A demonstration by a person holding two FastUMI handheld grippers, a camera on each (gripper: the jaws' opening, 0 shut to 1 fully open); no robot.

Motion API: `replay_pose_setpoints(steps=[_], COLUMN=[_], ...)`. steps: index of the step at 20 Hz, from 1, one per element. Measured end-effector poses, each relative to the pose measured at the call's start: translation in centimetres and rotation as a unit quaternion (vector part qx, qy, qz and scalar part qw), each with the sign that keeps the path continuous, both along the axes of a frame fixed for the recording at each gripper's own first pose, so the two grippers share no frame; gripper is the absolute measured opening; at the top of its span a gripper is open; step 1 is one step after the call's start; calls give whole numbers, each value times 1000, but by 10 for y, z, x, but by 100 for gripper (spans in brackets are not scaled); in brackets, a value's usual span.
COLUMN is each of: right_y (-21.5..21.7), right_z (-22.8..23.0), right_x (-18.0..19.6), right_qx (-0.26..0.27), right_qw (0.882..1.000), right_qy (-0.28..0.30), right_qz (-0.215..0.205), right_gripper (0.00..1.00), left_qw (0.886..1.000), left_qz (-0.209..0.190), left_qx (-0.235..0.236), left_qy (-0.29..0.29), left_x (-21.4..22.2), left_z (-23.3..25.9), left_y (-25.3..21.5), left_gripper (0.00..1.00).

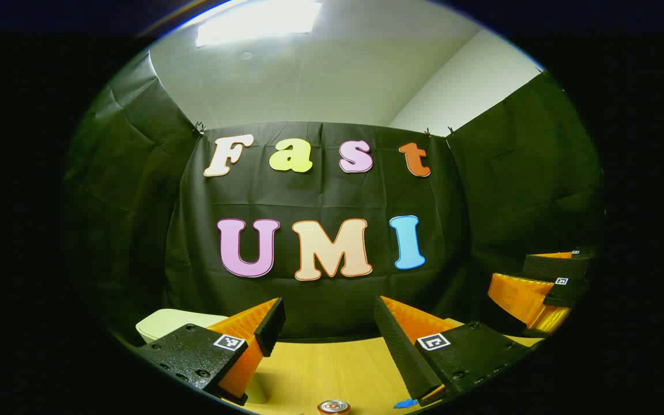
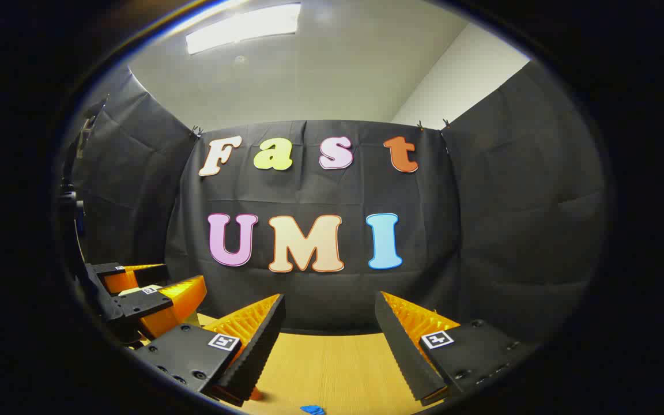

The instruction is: Press the lid of the desktop garbage bin to open it, pick up the crumpled paper on the desktop and throw it into the bin, then pick up the pop can on the desktop and drop it into the bin, and finally close the garbage bin lid.

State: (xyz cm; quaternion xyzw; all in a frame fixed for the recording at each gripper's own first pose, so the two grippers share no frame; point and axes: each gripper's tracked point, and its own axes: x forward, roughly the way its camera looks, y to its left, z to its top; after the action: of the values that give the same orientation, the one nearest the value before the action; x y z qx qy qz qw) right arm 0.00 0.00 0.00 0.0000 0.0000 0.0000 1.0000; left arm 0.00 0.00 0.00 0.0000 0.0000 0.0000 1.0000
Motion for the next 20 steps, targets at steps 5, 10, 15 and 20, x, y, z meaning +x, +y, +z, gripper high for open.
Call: replay_pose_setpoints(steps=[5,10,15,20], right_y=[4,0,2,4], right_z=[1,0,-1,-3], right_x=[-1,1,1,3], right_qx=[-2,-1,0,-1], right_qw=[1000,1000,1000,1000], right_qy=[-4,0,0,3], right_qz=[6,3,2,4], right_gripper=[98,98,98,98], left_qw=[1000,1000,1000,1000], left_qz=[0,-2,-3,-5], left_qx=[2,5,0,5], left_qy=[2,0,3,4], left_x=[-4,-2,-2,-1], left_z=[2,3,1,0], left_y=[-1,-1,-1,0], left_gripper=[92,92,92,92])
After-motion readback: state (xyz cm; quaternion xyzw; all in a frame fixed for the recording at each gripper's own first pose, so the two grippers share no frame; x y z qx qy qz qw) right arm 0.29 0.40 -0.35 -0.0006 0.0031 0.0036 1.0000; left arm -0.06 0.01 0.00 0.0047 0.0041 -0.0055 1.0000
